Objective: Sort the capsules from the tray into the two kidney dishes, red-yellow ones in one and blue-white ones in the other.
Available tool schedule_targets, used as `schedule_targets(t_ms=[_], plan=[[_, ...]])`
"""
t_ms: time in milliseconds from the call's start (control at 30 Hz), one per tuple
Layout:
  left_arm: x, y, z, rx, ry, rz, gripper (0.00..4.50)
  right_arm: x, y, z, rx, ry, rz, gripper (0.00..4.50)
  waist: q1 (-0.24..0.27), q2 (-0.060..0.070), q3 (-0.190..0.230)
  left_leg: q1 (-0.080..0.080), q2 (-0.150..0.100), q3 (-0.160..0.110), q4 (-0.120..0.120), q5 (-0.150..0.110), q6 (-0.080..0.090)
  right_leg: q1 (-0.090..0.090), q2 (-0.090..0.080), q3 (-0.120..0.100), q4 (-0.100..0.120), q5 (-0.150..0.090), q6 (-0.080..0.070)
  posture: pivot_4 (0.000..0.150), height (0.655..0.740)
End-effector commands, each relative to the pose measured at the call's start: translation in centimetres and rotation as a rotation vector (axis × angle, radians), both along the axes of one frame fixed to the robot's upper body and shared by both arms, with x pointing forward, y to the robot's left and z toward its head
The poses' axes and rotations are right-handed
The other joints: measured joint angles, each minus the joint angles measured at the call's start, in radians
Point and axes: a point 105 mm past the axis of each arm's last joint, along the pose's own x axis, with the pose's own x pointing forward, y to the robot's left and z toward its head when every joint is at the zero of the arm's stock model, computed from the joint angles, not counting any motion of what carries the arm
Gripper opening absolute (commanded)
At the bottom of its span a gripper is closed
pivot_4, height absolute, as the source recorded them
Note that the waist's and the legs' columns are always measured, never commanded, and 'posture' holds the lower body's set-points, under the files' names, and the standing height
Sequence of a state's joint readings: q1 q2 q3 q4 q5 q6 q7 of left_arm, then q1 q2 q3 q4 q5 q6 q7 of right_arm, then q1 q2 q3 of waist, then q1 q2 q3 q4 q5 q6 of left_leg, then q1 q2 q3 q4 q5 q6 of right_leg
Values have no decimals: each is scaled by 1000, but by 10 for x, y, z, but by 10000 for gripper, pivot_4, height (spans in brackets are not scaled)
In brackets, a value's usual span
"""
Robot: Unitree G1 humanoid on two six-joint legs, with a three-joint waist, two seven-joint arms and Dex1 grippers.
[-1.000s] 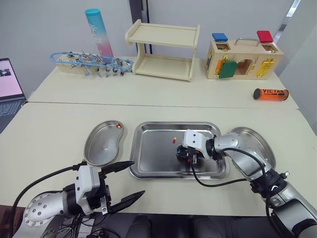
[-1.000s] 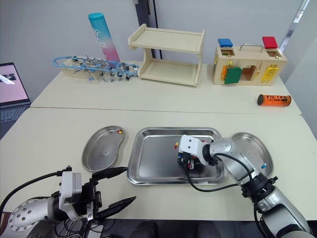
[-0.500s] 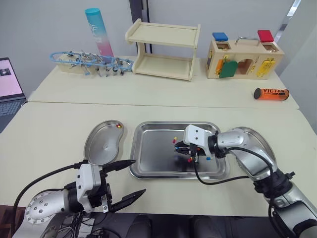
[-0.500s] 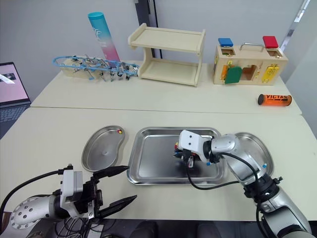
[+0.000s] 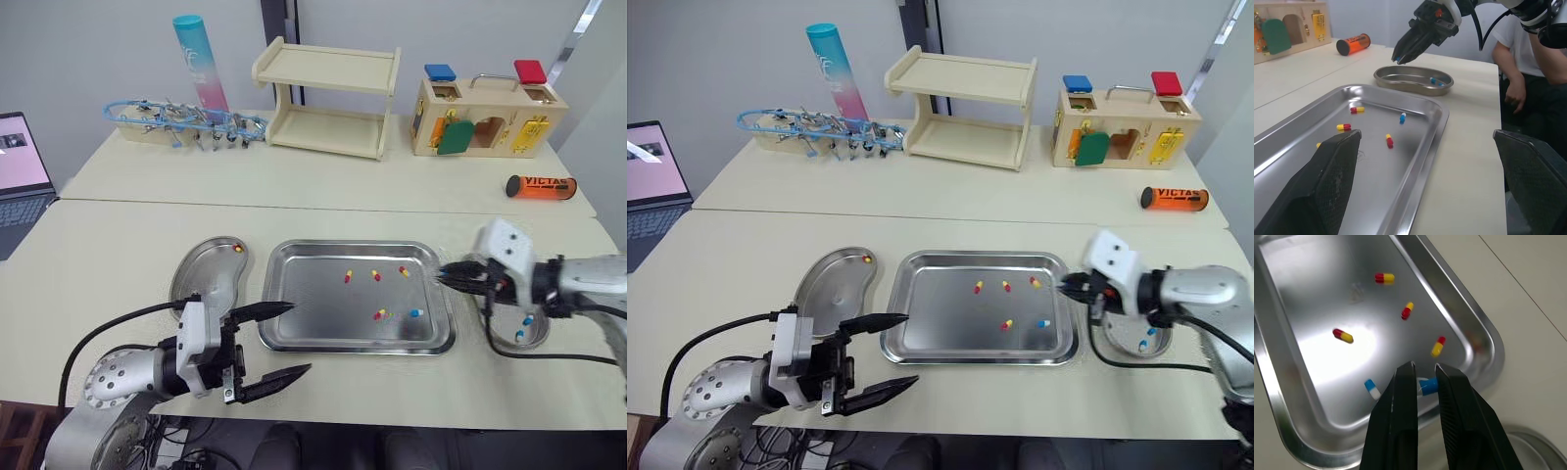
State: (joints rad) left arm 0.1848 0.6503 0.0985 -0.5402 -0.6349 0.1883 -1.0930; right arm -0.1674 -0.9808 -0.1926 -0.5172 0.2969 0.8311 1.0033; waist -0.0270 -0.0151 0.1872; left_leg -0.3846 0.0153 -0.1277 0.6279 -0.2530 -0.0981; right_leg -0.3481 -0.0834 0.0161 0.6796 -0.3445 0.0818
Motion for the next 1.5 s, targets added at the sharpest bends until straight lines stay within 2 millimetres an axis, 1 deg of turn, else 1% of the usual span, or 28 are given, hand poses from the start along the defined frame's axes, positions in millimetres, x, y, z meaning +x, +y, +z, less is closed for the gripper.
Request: schedule_targets(t_ms=[33,100,267,500,567,633,833,867,900,933,967,1033,1067,1133,1200,1233,1300,1367,1400,1500], plan=[[-5,-9,9,-42,-22,-61,45000,-6,-33,10,-52,-37,-92,3290,-1,0,0,0,0,0,0,0,0,0,0,0,0,0,0,1500,7400],[-6,-12,12,-53,-23,-77,45000,-10,-48,6,-68,-24,-134,3290,-5,0,0,1,0,1,0,0,0,0,0,1,0,0,0,1500,7400],[-5,-17,13,-63,-28,-96,45000,-15,-67,-7,-90,19,-201,3290,-6,0,0,2,0,2,0,0,0,1,0,1,1,0,0,1500,7400],[-4,-22,15,-73,-34,-104,45000,-12,-75,-18,-110,48,-256,3290,-4,0,0,2,0,1,0,0,0,2,0,1,0,0,0,1500,7400],[-4,-22,15,-74,-34,-105,45000,-12,-76,-20,-113,55,-260,10396,-4,0,0,2,0,1,0,0,0,2,0,1,0,0,0,1500,7400],[-4,-23,15,-76,-35,-106,45000,-10,-76,-17,-99,50,-273,15105,-4,0,0,2,0,1,0,0,0,2,0,1,0,0,0,1500,7400],[-3,-22,15,-79,-38,-95,45000,-10,-79,-8,-83,40,-279,35438,-3,0,0,2,0,1,0,0,0,2,0,0,0,0,0,1500,7400],[-1,-21,16,-77,-42,-80,45000,-11,-78,-7,-76,40,-273,38116,-3,0,0,2,0,1,0,0,0,2,0,0,0,0,0,1500,7400],[1,-19,16,-75,-47,-62,45000,-11,-77,-6,-70,36,-266,42392,-3,0,0,2,0,1,0,0,0,2,0,1,0,0,0,1500,7400],[3,-17,16,-74,-49,-49,45000,-12,-77,-6,-67,32,-261,44732,-3,0,0,2,0,1,0,0,0,2,0,0,0,0,0,1500,7400],[4,-16,16,-72,-50,-37,45000,-12,-76,-6,-64,29,-255,44732,-3,0,0,2,0,1,0,0,0,2,0,0,0,0,0,1500,7400],[10,-7,17,-55,-39,19,45000,-13,-71,-4,-58,17,-207,44732,-3,0,0,2,0,1,0,0,0,2,0,1,0,0,0,1500,7400],[13,-1,17,-33,-26,55,45000,-14,-69,-3,-56,8,-182,44732,-3,0,0,2,0,1,0,0,0,2,0,0,0,0,0,1500,7400],[24,20,19,9,-16,170,45000,-15,-67,1,-52,-19,-132,44732,-4,0,0,2,0,1,0,0,0,2,0,0,0,0,0,1500,7400],[29,30,21,33,-12,228,45000,-16,-67,2,-52,-39,-109,44732,-4,0,0,2,0,1,0,0,0,2,0,0,0,0,0,1500,7400],[34,43,23,46,-18,287,45000,-16,-71,3,-64,-52,-95,44732,-3,0,0,2,0,1,0,0,0,3,0,0,0,0,0,1500,7400],[52,92,27,123,-26,524,45000,-21,-82,5,-105,-87,-23,44732,-3,-1,1,2,0,1,0,0,0,3,0,0,-1,0,0,1500,7400],[63,137,33,172,-10,716,45000,-30,-95,2,-163,-51,58,44732,-4,-1,1,2,0,0,0,0,0,3,0,-1,-1,0,0,1500,7400],[64,155,36,211,-14,774,45000,-31,-103,1,-190,-41,75,44732,-5,-1,1,3,0,1,0,0,0,3,0,-1,-1,0,0,1500,7400],[60,196,38,277,3,891,45000,-27,-124,3,-242,-31,82,44732,-11,0,1,3,0,3,0,0,0,3,0,1,-1,0,0,1500,7400]])
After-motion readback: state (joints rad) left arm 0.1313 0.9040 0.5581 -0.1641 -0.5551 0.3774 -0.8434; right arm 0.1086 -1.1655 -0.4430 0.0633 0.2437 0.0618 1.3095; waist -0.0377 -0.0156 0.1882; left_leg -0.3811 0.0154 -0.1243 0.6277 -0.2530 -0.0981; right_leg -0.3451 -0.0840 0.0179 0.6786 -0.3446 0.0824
